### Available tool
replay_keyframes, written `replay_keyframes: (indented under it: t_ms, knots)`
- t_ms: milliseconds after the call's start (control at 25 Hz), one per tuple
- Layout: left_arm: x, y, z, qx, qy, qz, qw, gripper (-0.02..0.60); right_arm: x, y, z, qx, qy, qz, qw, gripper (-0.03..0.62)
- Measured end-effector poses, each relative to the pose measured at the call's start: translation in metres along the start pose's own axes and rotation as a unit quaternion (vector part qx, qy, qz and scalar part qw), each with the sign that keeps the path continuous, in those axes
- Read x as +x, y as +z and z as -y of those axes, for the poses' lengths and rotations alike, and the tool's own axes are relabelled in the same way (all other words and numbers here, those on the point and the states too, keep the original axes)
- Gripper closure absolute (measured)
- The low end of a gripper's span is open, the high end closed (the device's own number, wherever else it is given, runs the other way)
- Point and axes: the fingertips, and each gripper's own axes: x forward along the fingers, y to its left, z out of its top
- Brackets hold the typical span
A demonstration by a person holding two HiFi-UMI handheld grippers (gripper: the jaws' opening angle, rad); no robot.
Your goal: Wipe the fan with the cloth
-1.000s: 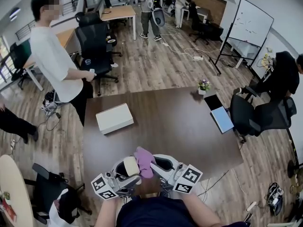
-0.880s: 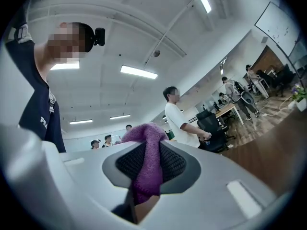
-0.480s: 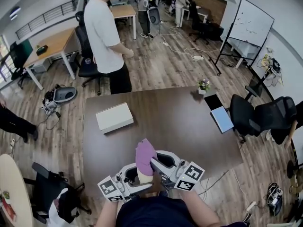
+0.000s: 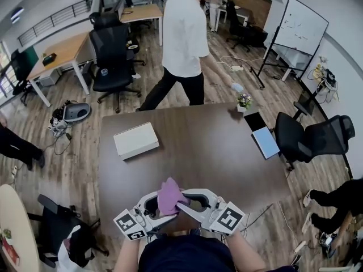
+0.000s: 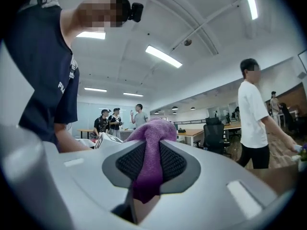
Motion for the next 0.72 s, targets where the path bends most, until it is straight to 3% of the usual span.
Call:
replay_keyframes:
  t_ms: [160, 320, 720]
  knots:
    - [-0.004, 0.005, -0.012, -0.001, 0.013, 0.005, 0.9999, 0.207, 0.006, 0.008, -0.012, -0.051, 0.022, 0.015, 0.998, 0.502]
    - [-0.003, 0.006, -0.012, 0.006, 0.008, -0.002, 0.9999, 0.207, 0.008, 0.012, -0.015, -0.065, 0.027, 0.016, 0.997, 0.502]
    - [0.01, -0.003, 0.025, 0.051, -0.072, -0.044, 0.9951, 0.207, -0.001, 0.007, 0.011, -0.018, 0.003, 0.011, 1.0, 0.502]
